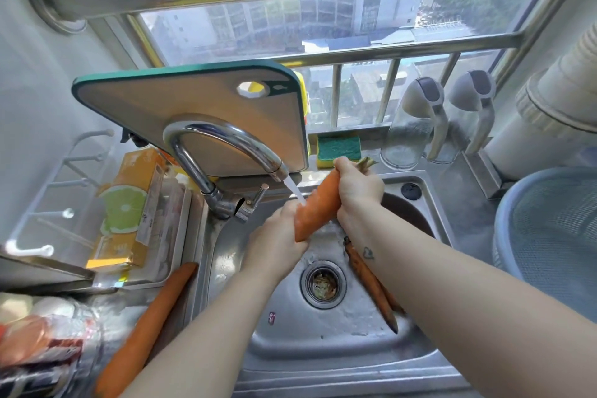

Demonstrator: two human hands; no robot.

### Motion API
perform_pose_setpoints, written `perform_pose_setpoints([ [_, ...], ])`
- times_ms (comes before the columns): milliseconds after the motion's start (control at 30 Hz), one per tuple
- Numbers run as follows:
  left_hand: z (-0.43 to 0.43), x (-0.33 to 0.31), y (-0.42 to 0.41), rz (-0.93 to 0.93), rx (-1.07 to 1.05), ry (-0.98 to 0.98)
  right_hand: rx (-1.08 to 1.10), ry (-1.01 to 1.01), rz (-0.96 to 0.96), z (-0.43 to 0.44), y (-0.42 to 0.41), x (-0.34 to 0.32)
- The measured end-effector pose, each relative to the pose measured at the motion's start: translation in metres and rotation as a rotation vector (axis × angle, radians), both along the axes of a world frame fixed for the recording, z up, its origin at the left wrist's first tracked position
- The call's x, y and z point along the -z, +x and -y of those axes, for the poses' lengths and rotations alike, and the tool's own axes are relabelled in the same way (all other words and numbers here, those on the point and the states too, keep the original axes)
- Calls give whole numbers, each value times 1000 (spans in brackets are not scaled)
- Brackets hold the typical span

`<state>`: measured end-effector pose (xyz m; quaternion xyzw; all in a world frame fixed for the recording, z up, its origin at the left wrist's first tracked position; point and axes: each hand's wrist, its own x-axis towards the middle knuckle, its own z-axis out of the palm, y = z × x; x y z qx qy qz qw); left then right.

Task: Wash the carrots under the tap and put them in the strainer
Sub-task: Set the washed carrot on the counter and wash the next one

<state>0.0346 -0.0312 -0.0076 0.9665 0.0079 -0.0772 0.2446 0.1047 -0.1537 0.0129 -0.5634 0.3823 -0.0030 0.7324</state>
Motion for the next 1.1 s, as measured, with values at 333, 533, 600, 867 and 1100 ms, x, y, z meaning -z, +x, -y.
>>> perform_pose_setpoints([
  [333,0,-12,12,-451,-5,-687,-146,171,-24,22,3,4],
  [533,1,-9,15,-922,-422,-1488,-44,233,151,35,5,1],
  [600,8,0,10,-817,-627,-1688,19,171,178,39,5,0],
  [867,66,4,17,-169,-1203,-1882,199,108,186,42,-19,-8],
  [1100,75,6,9,-161,-1004,-1848,190,140,40,58,-35,0],
])
